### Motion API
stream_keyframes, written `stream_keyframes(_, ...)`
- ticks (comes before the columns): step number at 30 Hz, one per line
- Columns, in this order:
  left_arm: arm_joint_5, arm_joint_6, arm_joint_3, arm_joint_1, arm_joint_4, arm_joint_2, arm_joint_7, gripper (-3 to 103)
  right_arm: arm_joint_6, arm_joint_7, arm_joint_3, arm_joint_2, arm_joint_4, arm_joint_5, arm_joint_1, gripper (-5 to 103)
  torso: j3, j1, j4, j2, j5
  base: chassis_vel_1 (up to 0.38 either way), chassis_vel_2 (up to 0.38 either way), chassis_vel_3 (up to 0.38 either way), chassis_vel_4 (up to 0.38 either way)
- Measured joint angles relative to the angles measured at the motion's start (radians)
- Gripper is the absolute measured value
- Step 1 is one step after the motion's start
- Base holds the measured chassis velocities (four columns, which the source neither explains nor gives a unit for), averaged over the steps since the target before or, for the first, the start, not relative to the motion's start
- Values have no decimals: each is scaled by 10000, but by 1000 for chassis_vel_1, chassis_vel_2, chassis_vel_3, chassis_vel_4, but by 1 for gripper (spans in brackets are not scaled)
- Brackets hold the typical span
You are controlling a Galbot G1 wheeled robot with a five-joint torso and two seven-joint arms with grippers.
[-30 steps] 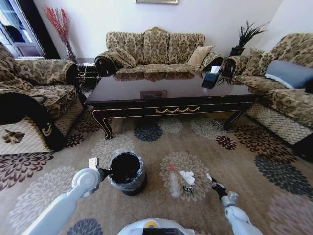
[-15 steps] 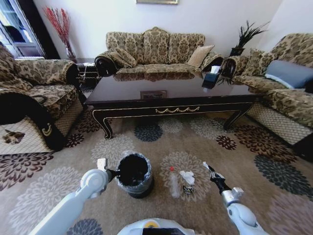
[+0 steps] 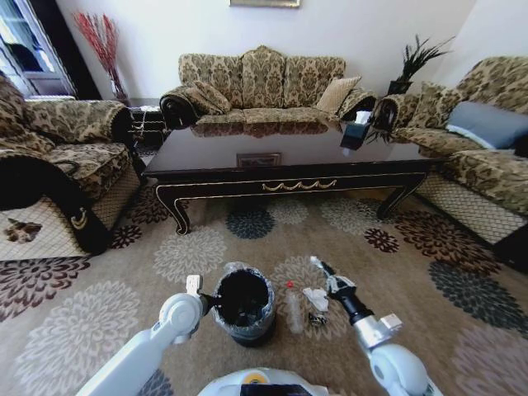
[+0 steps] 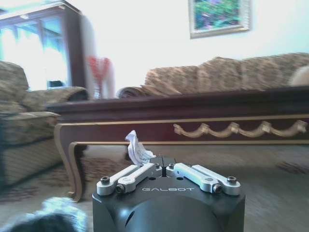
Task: Move to the front of the table and pick up the trash from the floor, then place it into the trash bin.
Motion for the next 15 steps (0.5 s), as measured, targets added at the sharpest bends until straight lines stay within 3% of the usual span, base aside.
stream_keyframes(7, 96, 0, 620, -269, -46, -359, -5, 0, 1, -100, -729, -446, 535, -1037, -345, 0, 0, 0, 0, 0, 0, 0, 0, 0, 0)
stream_keyframes(15, 234, 0, 946, -276, -175, -582, -81, 0, 226, -288, -1467, -264, 466, -2305, -823, 0, 1, 0, 0, 0, 0, 0, 0, 0, 0)
